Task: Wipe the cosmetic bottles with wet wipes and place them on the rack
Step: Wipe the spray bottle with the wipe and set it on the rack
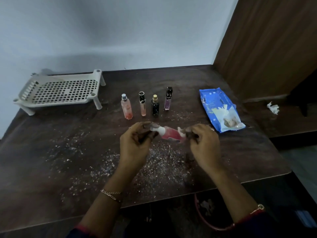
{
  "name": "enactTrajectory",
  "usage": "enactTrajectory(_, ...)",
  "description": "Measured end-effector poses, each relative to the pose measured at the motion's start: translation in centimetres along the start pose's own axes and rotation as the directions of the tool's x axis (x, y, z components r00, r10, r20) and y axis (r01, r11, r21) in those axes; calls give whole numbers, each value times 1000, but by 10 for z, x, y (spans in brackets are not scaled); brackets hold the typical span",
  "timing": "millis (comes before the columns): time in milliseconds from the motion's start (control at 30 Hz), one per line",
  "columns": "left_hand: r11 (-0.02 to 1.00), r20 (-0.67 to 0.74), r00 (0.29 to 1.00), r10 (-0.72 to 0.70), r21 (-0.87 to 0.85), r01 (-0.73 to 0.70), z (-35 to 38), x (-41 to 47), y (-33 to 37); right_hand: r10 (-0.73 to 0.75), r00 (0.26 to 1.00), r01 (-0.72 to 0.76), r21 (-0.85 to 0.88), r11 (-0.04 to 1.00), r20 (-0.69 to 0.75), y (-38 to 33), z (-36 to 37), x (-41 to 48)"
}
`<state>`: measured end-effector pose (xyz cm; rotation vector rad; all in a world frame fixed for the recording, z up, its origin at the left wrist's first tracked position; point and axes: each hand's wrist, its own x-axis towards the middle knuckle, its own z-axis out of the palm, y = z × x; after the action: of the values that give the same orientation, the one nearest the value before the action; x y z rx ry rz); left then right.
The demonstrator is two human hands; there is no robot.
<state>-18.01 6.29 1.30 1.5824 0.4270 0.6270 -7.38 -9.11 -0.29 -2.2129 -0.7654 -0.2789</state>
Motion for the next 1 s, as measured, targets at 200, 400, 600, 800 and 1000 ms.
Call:
enactTrajectory(200,991,131,991,29,-135,-11,8,-2,-9,2,1000,7,340,940,-24,4,14,-7)
enactTrajectory(400,995,299,951,75,-90,-50,24,4,-21,-101,995,97,528,844,-21,30,4,-27)
enactTrajectory(600,999,421,907,20,-31,-8,44,-7,-18,-119,991,101,257,961,55,63,-9,-64)
enactTrajectory(800,988,406,913,36,123,-94,67,-15,-5,87,988,-17,466,885,-129,44,-9,-59)
enactTrajectory(1000,963,326,942,80,217,-157,83,-23,-1,160,954,-55,377,925,-254,49,-2,-72)
